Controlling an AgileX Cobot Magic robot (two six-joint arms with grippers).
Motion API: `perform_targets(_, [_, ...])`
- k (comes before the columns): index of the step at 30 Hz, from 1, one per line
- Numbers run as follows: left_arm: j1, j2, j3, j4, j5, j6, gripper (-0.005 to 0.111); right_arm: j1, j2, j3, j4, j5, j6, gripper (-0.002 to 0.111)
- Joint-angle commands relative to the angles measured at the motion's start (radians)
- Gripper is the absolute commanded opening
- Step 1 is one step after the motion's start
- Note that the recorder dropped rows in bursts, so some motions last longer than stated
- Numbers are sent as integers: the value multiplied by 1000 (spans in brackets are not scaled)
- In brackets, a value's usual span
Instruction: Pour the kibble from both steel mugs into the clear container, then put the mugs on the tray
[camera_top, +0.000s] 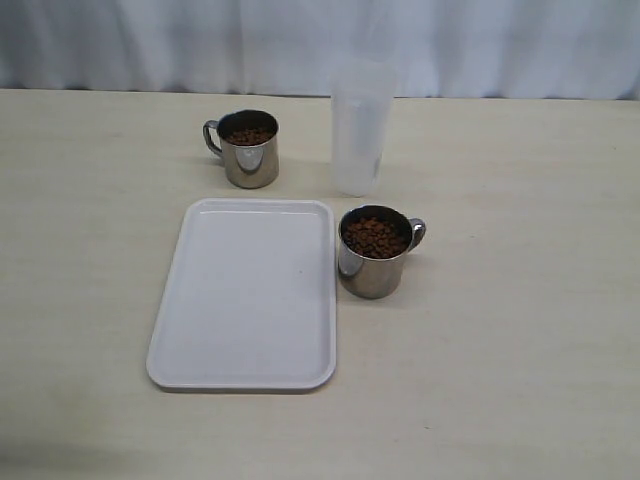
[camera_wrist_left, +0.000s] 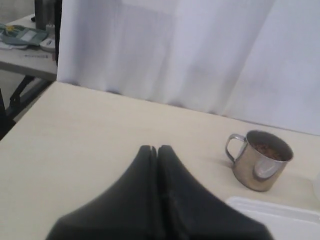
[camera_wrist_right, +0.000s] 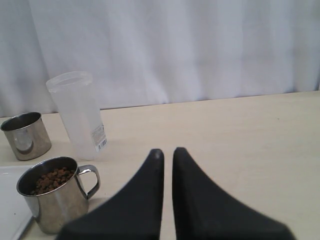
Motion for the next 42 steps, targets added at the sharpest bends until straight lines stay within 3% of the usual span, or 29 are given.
perform_targets(1, [-65,0,-6,144,-129,-104,0,3,-3,4,2,2,1,5])
perform_targets(3, [-104,0,-6,296,-215,-188,0,3,-3,4,2,2,1,5])
perform_targets(6, [-143,16,-33,354,-305,-276,0,3,-3,4,2,2,1,5])
perform_targets(9, [-158,73,-110,365,-215,-276,0,3,-3,4,2,2,1,5])
perform_targets(13, [-158,203,-202,501,-108,-276,0,3,-3,4,2,2,1,5])
perform_targets(22, [-158,362,-208,566,-237,-288,0,3,-3,4,2,2,1,5])
perform_targets(36, [-158,384,-208,602,-284,-290,0,3,-3,4,2,2,1,5])
perform_targets(42, [-158,582,-210,616,-437,-273,0,3,-3,4,2,2,1,5])
